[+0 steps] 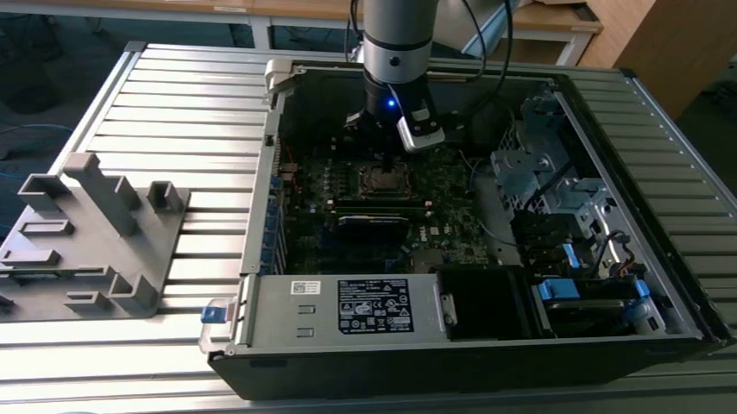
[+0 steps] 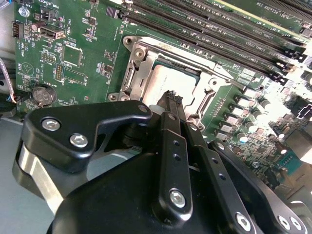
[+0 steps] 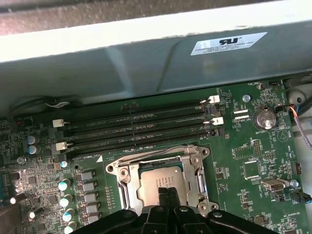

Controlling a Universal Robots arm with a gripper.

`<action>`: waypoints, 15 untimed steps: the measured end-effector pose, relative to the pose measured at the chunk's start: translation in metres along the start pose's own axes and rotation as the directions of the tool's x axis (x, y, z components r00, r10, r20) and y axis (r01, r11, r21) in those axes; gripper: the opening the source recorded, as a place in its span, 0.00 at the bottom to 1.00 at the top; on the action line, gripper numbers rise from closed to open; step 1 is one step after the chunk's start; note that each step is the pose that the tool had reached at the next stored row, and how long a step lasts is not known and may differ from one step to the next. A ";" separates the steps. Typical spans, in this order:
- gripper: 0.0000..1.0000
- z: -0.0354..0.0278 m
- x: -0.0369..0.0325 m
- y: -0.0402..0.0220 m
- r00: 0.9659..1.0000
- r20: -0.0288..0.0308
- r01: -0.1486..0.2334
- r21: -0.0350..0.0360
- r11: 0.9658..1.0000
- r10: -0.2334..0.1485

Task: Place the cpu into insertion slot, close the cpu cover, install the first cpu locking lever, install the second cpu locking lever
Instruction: 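Install the first cpu locking lever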

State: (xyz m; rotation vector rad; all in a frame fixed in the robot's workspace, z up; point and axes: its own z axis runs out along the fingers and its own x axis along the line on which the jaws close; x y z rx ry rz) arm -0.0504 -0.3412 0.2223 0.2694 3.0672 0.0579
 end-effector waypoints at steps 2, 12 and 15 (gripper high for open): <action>0.11 -0.0001 0.0000 0.0000 1.000 0.000 0.000 0.000 1.000 0.000; 0.11 0.0002 -0.0027 0.0005 1.000 -0.001 0.000 0.000 1.000 0.000; 0.11 0.0002 -0.0039 0.0007 1.000 -0.003 0.000 0.001 1.000 0.000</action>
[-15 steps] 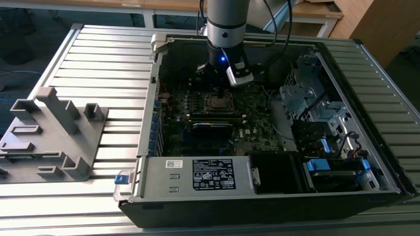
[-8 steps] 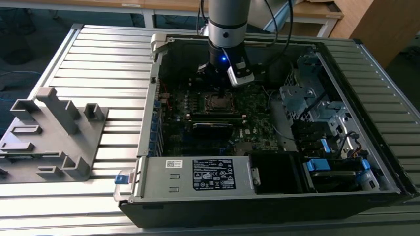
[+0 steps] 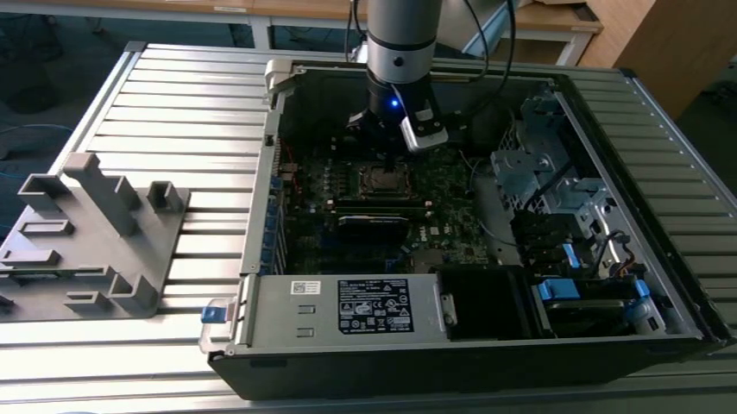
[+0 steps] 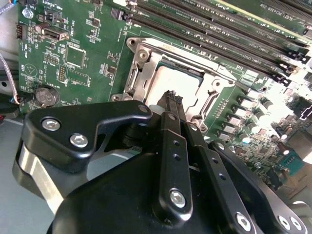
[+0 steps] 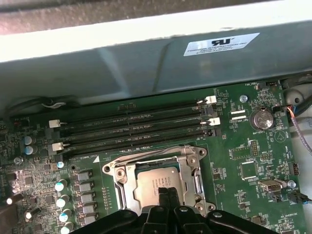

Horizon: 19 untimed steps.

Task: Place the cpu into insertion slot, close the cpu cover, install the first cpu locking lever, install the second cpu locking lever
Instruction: 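Install the first cpu locking lever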

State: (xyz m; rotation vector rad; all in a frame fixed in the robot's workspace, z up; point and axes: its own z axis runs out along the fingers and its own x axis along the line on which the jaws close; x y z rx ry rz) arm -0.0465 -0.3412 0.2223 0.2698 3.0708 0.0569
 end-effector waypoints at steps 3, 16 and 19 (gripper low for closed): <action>0.11 0.0000 0.0000 0.0000 1.000 -0.001 0.000 0.000 1.000 0.000; 0.11 0.0007 -0.0020 0.0004 0.998 -0.040 0.044 0.004 0.999 -0.043; 0.11 0.0007 -0.0020 0.0004 0.998 -0.040 0.044 0.004 0.999 -0.044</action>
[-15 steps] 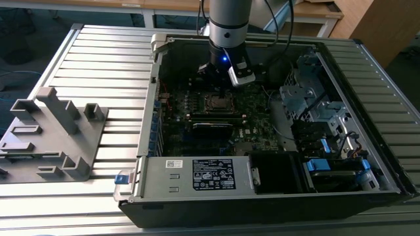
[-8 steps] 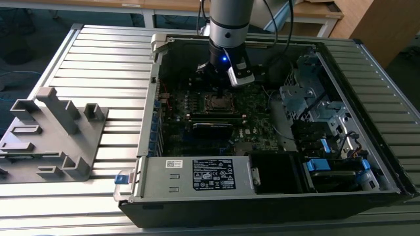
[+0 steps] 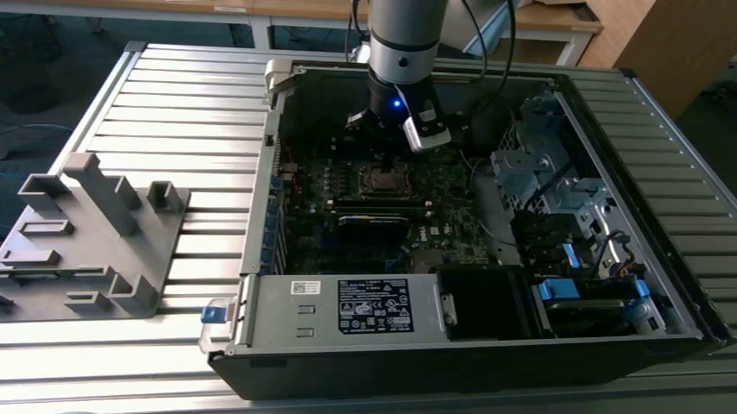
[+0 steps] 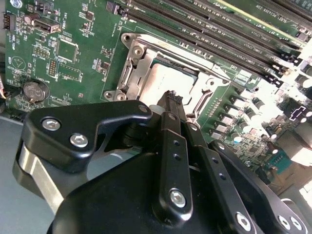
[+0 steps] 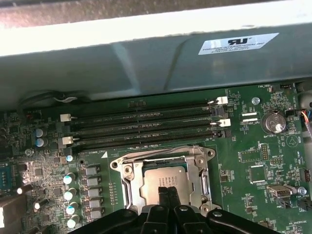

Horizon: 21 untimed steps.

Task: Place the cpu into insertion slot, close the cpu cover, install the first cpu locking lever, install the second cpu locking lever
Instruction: 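Install the first cpu locking lever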

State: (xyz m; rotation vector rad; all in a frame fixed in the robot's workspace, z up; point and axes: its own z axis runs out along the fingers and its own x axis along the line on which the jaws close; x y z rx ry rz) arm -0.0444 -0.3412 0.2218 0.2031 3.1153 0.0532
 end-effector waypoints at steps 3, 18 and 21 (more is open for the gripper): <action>0.11 0.0000 0.0000 0.0000 1.000 0.000 0.000 0.000 1.000 0.000; 0.11 -0.0014 0.0000 0.0001 1.000 0.000 0.000 0.000 1.000 0.000; 0.11 -0.0017 -0.0001 -0.0004 1.000 0.000 0.000 0.000 1.000 0.000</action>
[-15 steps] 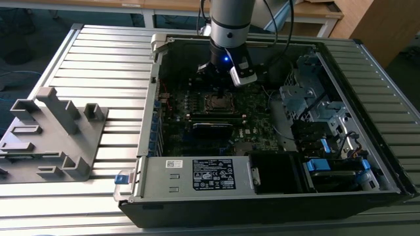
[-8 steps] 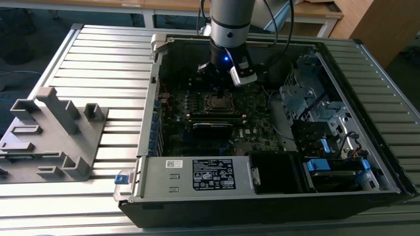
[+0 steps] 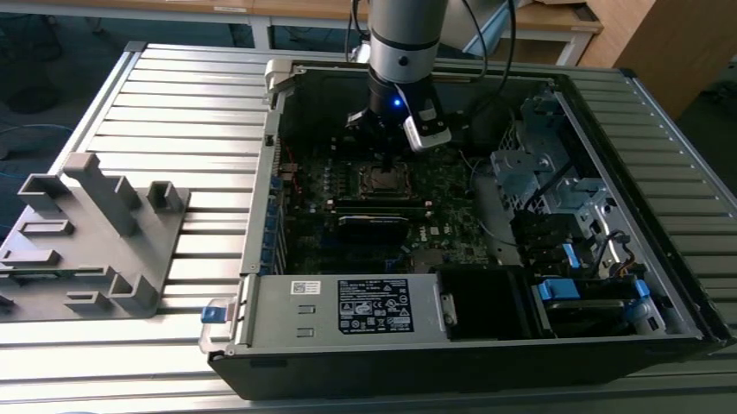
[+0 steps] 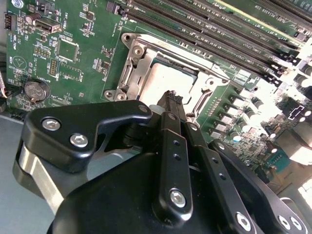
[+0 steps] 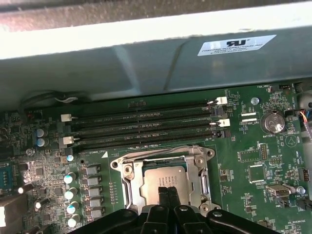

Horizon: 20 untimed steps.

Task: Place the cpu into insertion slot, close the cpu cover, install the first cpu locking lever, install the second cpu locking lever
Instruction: 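Install the first cpu locking lever, then install the second cpu locking lever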

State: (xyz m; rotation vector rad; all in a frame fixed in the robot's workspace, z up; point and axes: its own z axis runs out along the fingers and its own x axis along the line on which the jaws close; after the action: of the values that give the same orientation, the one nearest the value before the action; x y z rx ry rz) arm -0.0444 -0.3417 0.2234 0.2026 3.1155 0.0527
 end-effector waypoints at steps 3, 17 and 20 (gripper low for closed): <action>0.11 0.0001 -0.0001 -0.0005 1.000 0.000 0.000 0.000 1.000 0.000; 0.11 -0.0016 -0.0012 -0.0004 1.000 0.000 0.000 0.000 1.000 0.000; 0.11 -0.0016 -0.0013 -0.0004 1.000 0.000 0.000 0.000 1.000 0.000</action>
State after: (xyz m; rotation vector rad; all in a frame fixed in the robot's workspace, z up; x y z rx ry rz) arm -0.0432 -0.3423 0.2250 0.2030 3.1152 0.0531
